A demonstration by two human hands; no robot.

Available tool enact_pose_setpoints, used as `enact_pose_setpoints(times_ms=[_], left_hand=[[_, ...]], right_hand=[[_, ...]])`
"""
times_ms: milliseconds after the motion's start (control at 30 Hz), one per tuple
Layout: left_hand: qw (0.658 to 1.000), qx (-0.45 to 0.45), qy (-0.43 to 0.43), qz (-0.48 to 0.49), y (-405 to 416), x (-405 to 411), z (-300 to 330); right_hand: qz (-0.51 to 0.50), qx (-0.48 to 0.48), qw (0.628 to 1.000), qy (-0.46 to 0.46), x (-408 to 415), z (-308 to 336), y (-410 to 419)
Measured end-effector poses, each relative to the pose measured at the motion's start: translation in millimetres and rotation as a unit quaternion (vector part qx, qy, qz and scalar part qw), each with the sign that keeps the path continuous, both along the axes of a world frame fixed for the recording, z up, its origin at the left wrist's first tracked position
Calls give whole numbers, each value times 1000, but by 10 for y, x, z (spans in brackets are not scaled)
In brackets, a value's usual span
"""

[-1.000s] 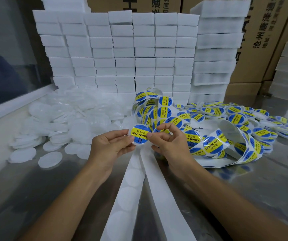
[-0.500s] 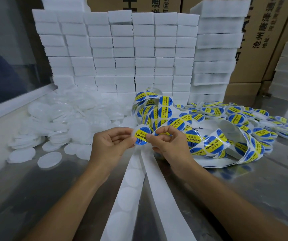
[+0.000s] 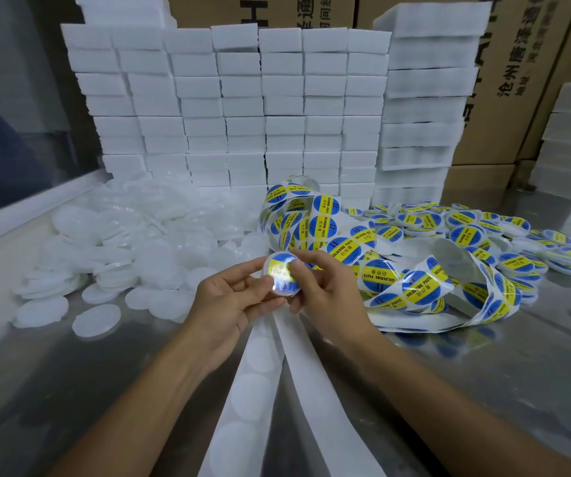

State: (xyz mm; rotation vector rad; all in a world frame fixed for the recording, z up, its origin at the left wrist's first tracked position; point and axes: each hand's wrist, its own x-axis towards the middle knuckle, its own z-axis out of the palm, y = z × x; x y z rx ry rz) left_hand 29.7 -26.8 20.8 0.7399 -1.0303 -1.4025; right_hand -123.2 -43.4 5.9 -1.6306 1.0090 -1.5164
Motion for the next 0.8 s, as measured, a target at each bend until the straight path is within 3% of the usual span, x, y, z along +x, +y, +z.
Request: enact_pose_setpoints(times_ms=[200, 300, 467, 800], left_hand=[[999, 20, 24, 9, 4, -30, 4], [999, 20, 28, 12, 2, -13, -3], [997, -39, -57, -16, 3, -17, -25], [997, -12, -33, 67, -44, 41, 11]], right_hand=[[-14, 0, 999, 46, -22, -3, 2], [-6, 22, 999, 24, -3, 11, 26], [-93, 5, 995, 30, -49, 68, 49], [78, 4, 997, 24, -44, 119, 72]])
